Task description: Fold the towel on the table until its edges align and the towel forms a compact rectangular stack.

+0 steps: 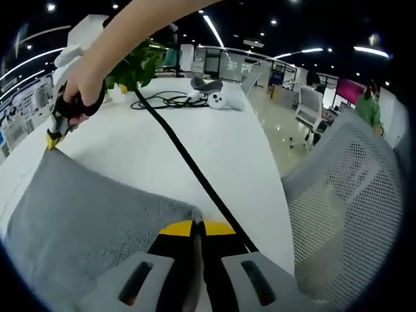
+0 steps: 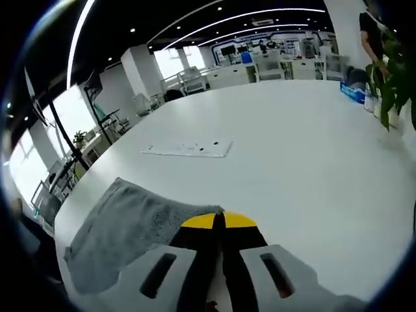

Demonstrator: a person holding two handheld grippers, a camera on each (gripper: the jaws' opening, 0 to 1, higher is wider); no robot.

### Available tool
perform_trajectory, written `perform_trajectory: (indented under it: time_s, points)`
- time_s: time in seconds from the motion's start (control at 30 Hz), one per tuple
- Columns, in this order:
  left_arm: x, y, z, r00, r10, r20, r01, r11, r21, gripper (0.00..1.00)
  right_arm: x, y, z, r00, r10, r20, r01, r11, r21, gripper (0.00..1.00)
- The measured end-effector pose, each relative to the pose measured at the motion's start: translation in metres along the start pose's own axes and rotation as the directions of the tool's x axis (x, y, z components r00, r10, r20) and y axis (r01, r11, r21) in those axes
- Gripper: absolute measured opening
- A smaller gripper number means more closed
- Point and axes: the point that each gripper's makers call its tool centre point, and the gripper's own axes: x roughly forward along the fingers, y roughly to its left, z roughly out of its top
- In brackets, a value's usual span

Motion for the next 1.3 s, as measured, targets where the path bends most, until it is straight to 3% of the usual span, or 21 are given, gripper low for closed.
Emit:
perform_trajectory:
  time_s: [0.53,0.77,1.03,1.3]
  points:
    - [-0.036,0.009,0.006,0.997,0.074,0.020,-0.075,0.997,0.013,0.02,-0.019,0.036,0.030,0.998,0.056,0.040,-0.053,0.996,-0.071,0.00]
    - [-0.059,0.018,0.003,0.991,0.124,0.051,-0.121,0.990,-0.067,0.02,-0.029,0.059,0.041,0.994,0.089,0.057,-0.085,0.993,-0.080,0.00]
    - [-0.083,0.021,0.007,0.981,0.170,0.091,-0.161,0.982,-0.100,0.02,-0.037,0.078,0.054,0.991,0.111,0.073,-0.103,0.989,-0.105,0.00]
    - [-0.110,0.021,0.017,0.962,0.230,0.149,-0.211,0.969,-0.131,0.02,-0.038,0.092,0.071,0.990,0.112,0.090,-0.102,0.988,-0.114,0.00]
